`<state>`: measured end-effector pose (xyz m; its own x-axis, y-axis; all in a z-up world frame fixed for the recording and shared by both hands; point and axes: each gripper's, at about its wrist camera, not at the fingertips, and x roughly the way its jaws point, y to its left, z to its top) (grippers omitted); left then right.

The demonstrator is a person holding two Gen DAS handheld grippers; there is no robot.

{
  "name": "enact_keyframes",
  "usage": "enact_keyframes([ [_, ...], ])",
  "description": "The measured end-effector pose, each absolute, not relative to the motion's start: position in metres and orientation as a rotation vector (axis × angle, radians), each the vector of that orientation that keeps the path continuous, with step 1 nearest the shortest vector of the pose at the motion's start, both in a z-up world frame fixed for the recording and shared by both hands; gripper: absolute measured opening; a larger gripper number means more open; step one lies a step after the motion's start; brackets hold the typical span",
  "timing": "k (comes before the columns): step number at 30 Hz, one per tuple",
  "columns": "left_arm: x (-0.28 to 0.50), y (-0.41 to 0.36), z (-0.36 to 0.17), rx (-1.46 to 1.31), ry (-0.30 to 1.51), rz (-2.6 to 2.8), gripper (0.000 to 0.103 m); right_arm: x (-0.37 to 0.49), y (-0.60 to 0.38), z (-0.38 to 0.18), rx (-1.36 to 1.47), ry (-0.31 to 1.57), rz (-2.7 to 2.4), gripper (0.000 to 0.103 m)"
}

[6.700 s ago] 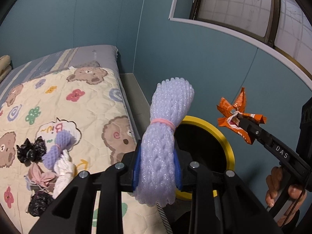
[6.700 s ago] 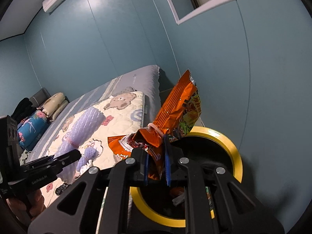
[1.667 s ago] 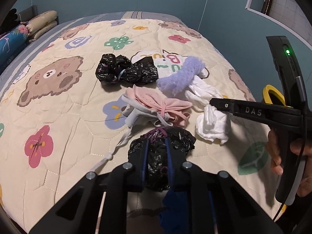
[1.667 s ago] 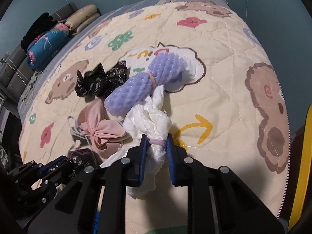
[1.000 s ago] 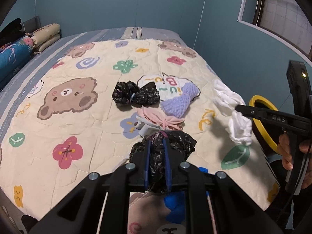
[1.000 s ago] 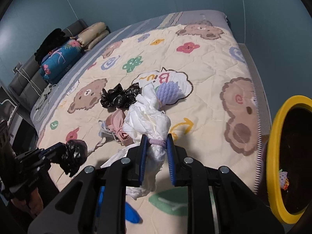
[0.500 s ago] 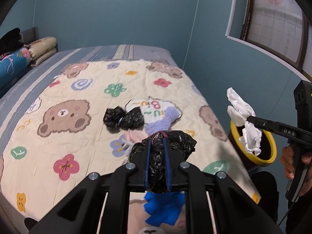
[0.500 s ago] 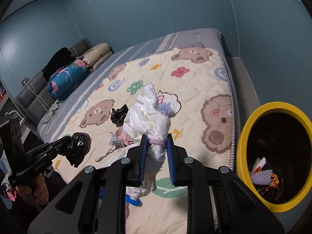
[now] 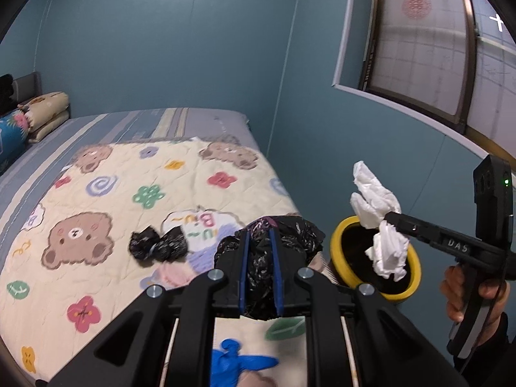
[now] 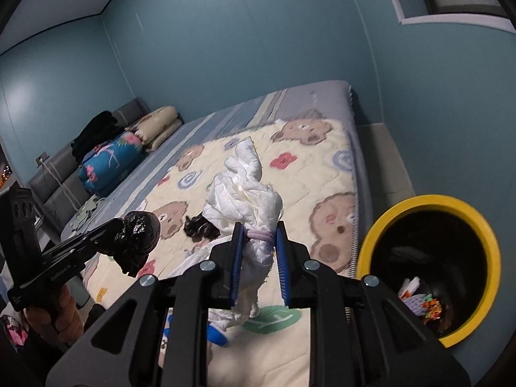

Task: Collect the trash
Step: 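Carry the black bag and white tissue over the bin with both tools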

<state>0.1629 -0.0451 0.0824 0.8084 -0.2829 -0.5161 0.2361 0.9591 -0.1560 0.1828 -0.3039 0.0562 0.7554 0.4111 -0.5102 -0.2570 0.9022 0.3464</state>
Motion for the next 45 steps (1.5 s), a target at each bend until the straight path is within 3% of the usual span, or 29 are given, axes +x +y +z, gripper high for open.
enact_keyframes([
  [22, 0.188, -0.145, 0.107, -0.042, 0.537, -0.421, 0.012, 0.157, -0.414, 0.077, 0.345, 0.519, 0.181, 0.019],
  [45, 0.239, -0.238, 0.061, -0.032, 0.636, -0.489, 0.012, 0.178, -0.490, 0.036, 0.416, 0.553, 0.004, 0.019],
])
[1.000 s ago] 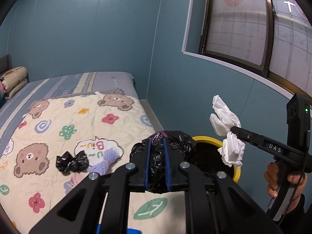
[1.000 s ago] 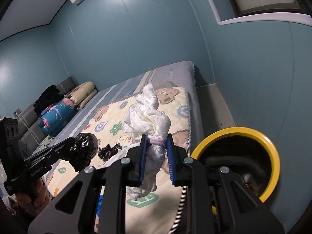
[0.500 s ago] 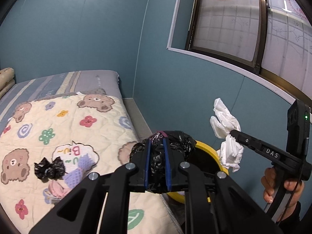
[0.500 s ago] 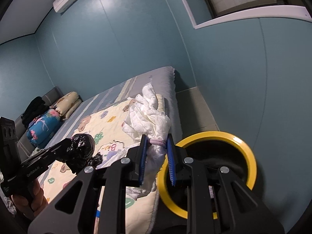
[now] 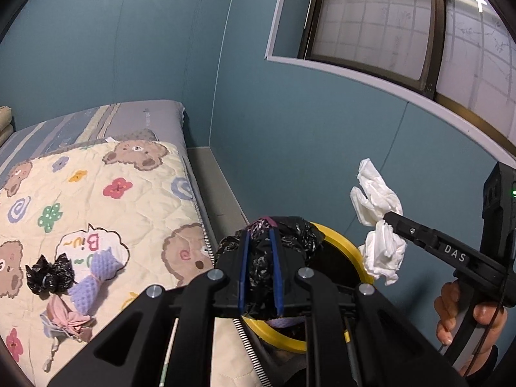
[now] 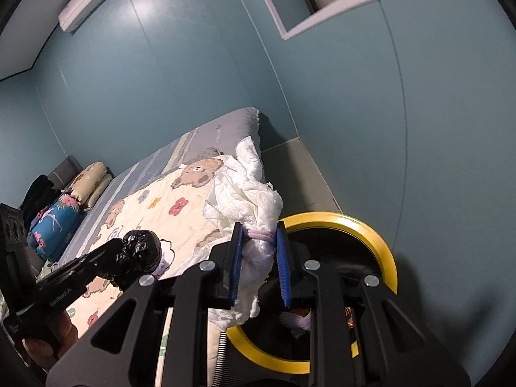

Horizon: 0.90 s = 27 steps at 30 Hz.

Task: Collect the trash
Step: 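Carry the black bag and white tissue over the bin with both tools, then open both tools to drop the bag and tissue into the bin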

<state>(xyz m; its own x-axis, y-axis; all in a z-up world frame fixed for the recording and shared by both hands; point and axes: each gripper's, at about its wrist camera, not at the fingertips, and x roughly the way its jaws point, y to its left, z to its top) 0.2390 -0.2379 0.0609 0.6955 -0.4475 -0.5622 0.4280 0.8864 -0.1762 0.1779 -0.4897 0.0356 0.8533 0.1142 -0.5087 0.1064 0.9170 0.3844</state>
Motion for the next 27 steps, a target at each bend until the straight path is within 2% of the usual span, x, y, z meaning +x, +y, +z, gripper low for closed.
enact_keyframes([
  [22, 0.276, -0.297, -0.014, 0.042, 0.798, -0.514, 0.012, 0.220, -0.529, -0.049, 0.496, 0.690, -0.082, 0.020],
  [25, 0.278, -0.300, -0.024, 0.060, 0.815, -0.510, 0.014, 0.229, -0.537, -0.059, 0.508, 0.710, -0.100, 0.021],
  [27, 0.279, -0.301, -0.028, 0.063, 0.829, -0.512, 0.019, 0.233, -0.539, -0.065, 0.510, 0.719, -0.112, 0.023],
])
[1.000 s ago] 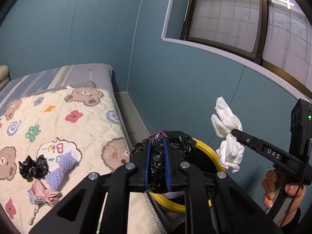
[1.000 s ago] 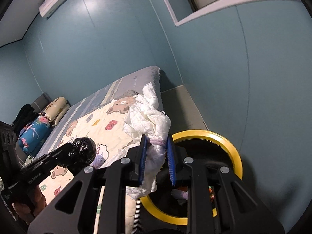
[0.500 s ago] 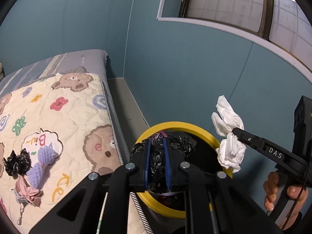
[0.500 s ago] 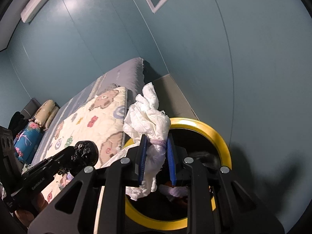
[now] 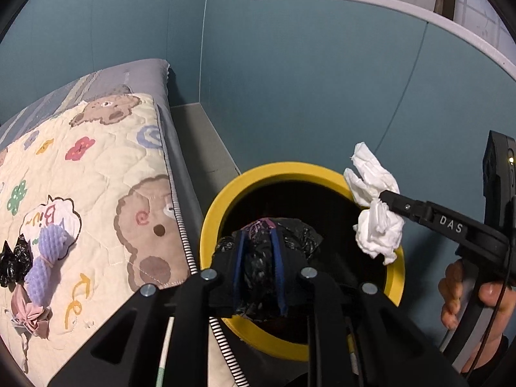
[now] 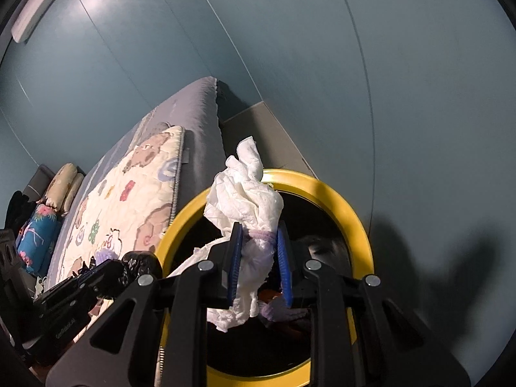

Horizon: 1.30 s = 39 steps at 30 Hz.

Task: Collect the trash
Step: 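Open both tools to drop the bag and tissue into the bin, then move both tools back over the lavender net and pink cloth on the bed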

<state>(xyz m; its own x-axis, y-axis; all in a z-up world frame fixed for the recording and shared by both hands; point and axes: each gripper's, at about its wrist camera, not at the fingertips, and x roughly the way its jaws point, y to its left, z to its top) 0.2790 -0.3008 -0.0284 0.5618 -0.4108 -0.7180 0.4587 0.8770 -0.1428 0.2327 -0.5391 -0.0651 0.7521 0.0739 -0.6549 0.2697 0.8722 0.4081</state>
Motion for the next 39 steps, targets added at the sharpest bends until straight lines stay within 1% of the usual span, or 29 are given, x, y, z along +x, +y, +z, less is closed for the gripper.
enact_keyframes([
  [1, 0.279, -0.301, -0.030, 0.063, 0.832, -0.512, 0.021, 0.233, -0.539, -0.067, 0.504, 0.721, -0.126, 0.023],
  [2, 0.279, -0.301, -0.030, 0.062, 0.835, -0.512, 0.026, 0.235, -0.539, -0.068, 0.500, 0.722, -0.130, 0.023],
  [3, 0.279, -0.300, -0.031, 0.062, 0.834, -0.504, 0.035, 0.235, -0.538, -0.067, 0.500, 0.724, -0.133, 0.025],
  [4, 0.279, -0.299, -0.030, 0.060, 0.831, -0.495, 0.041, 0.235, -0.539, -0.068, 0.499, 0.725, -0.138, 0.028],
  [5, 0.278, -0.298, -0.030, 0.056, 0.826, -0.486, 0.052, 0.235, -0.539, -0.068, 0.495, 0.726, -0.145, 0.029],
  [6, 0.278, -0.296, -0.029, 0.049, 0.820, -0.478, 0.057, 0.236, -0.539, -0.068, 0.488, 0.726, -0.154, 0.032],
  [7, 0.277, -0.294, -0.028, 0.044, 0.819, -0.477, 0.058, 0.237, -0.538, -0.067, 0.481, 0.726, -0.166, 0.039],
  [9, 0.275, -0.288, -0.025, 0.034, 0.812, -0.477, 0.069, 0.235, -0.537, -0.067, 0.483, 0.723, -0.175, 0.046],
  [11, 0.274, -0.283, -0.022, 0.030, 0.798, -0.472, 0.075, 0.234, -0.536, -0.065, 0.484, 0.722, -0.177, 0.049],
  [13, 0.271, -0.275, -0.019, 0.024, 0.784, -0.468, 0.080, 0.232, -0.534, -0.064, 0.477, 0.721, -0.180, 0.056],
  [14, 0.270, -0.271, -0.017, 0.023, 0.776, -0.464, 0.083, 0.232, -0.531, -0.064, 0.478, 0.720, -0.175, 0.057],
  [21, 0.253, -0.234, -0.001, 0.042, 0.710, -0.415, 0.091, 0.231, -0.504, -0.055, 0.467, 0.719, -0.101, 0.060],
  [33, 0.219, -0.137, 0.026, 0.041, 0.655, -0.284, 0.094, 0.240, -0.418, -0.030, 0.405, 0.725, 0.085, 0.061],
  [39, 0.215, -0.087, 0.029, 0.024, 0.644, -0.186, 0.095, 0.250, -0.375, -0.022, 0.377, 0.741, 0.158, 0.062],
])
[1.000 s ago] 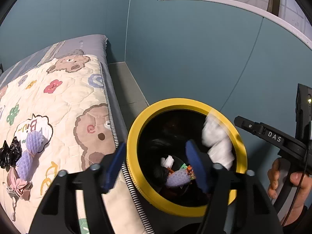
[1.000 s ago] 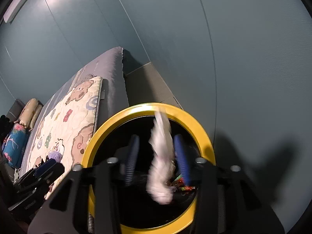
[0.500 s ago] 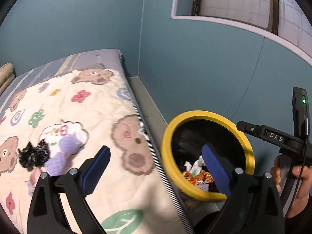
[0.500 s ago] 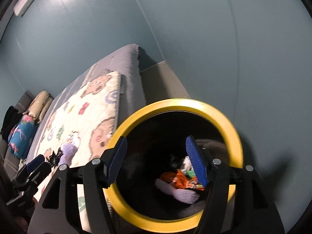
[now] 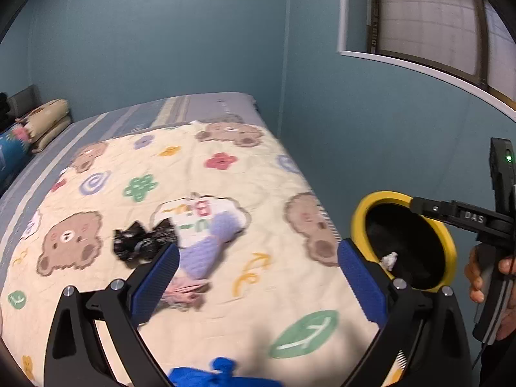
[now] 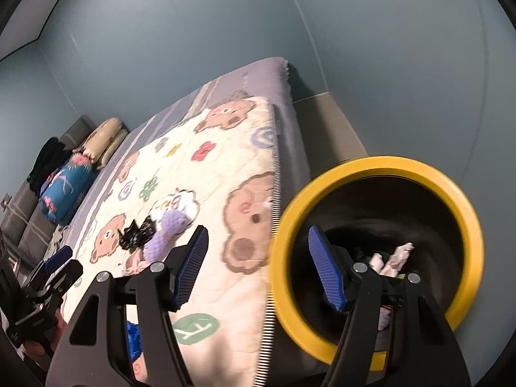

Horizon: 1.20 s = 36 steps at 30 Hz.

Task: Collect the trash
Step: 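Move both tools back over the lavender net and pink cloth on the bed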

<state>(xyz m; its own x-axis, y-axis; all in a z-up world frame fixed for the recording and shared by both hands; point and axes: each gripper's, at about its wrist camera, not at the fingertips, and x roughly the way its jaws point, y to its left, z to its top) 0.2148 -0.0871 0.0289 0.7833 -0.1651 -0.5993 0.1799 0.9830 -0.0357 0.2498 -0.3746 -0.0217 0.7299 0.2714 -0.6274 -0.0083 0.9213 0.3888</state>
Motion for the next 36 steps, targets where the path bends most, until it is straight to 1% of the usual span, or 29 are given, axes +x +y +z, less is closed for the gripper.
enact_keyframes([
  [7, 0.222, -0.037, 0.019, -0.004, 0.657, -0.087, 0.095, 0.265, -0.327, -0.017, 0.340, 0.758, 0.226, 0.062],
  [16, 0.239, 0.010, -0.009, -0.019, 0.712, 0.006, 0.095, 0.297, -0.269, -0.024, 0.300, 0.808, 0.303, 0.062],
  [25, 0.261, 0.041, -0.049, -0.043, 0.799, 0.035, 0.095, 0.345, -0.213, -0.049, 0.263, 0.898, 0.349, 0.062],
  [30, 0.273, 0.048, -0.068, -0.067, 0.856, 0.015, 0.095, 0.374, -0.181, -0.073, 0.237, 0.967, 0.357, 0.061],
  [36, 0.287, 0.046, -0.087, 0.000, 0.908, -0.004, 0.095, 0.401, -0.159, -0.102, 0.271, 1.066, 0.349, 0.060],
])
